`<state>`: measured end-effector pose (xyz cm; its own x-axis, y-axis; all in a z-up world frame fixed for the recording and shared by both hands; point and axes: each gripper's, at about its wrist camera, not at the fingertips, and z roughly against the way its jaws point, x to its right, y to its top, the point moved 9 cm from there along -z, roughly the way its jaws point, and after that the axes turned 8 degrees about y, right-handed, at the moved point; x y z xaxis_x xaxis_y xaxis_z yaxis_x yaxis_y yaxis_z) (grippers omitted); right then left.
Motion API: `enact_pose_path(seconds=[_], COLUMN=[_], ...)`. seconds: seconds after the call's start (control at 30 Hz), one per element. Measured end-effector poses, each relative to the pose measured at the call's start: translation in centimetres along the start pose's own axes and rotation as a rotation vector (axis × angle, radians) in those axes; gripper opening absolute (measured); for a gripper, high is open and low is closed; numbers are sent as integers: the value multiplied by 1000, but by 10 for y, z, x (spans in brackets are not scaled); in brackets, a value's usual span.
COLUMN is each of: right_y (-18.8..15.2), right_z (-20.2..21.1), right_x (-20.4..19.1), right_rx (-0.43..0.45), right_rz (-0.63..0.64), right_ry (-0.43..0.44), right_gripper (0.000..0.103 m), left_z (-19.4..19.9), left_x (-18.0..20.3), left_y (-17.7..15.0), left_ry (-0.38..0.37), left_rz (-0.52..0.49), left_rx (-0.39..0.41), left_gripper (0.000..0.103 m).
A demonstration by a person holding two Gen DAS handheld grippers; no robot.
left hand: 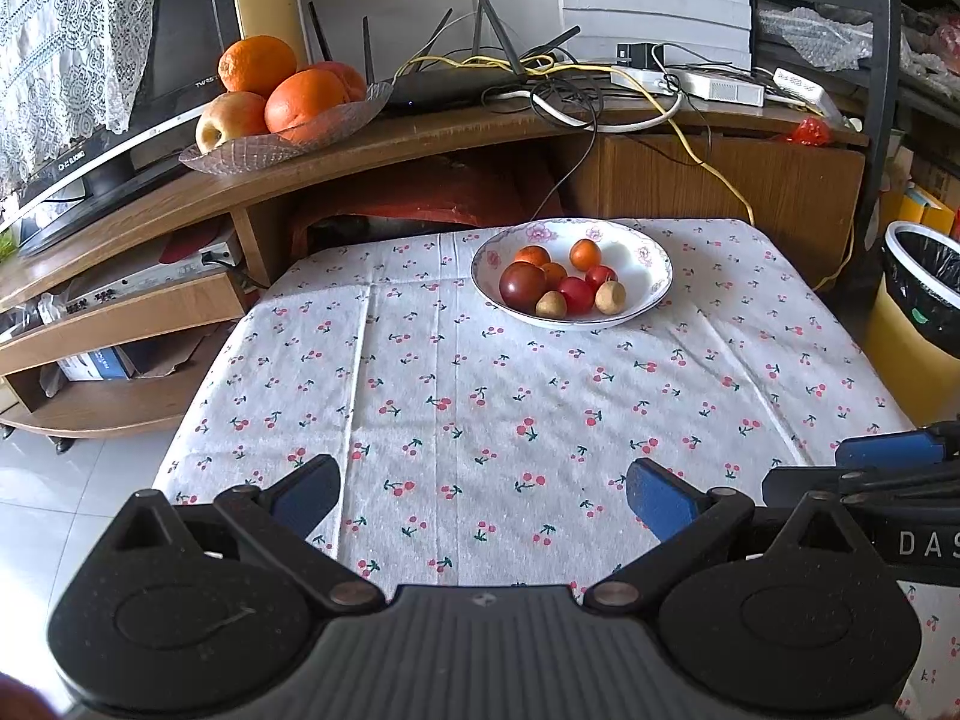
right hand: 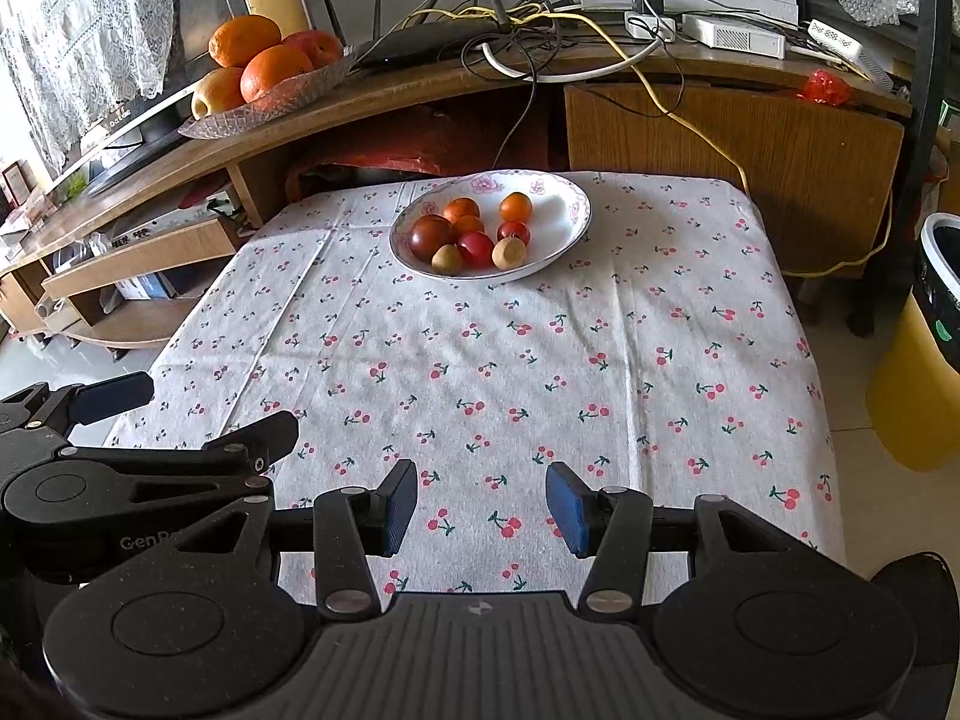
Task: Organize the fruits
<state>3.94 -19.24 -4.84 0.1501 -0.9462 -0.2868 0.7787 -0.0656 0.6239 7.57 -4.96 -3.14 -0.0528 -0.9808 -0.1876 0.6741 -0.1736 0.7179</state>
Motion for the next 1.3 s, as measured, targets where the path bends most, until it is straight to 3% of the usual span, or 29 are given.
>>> enact_pose_path(seconds=[1.3], right_y=[-9], right_z=[3], right_x=[-2], right_rx=[-21], right_rz=[7], right_ry=[-11], right_gripper=[45], left_z=[5], left_x=[1], left_y=[-9], left_ry=[5], left_rz=[-12], left_rx=[-15], left_gripper=[103])
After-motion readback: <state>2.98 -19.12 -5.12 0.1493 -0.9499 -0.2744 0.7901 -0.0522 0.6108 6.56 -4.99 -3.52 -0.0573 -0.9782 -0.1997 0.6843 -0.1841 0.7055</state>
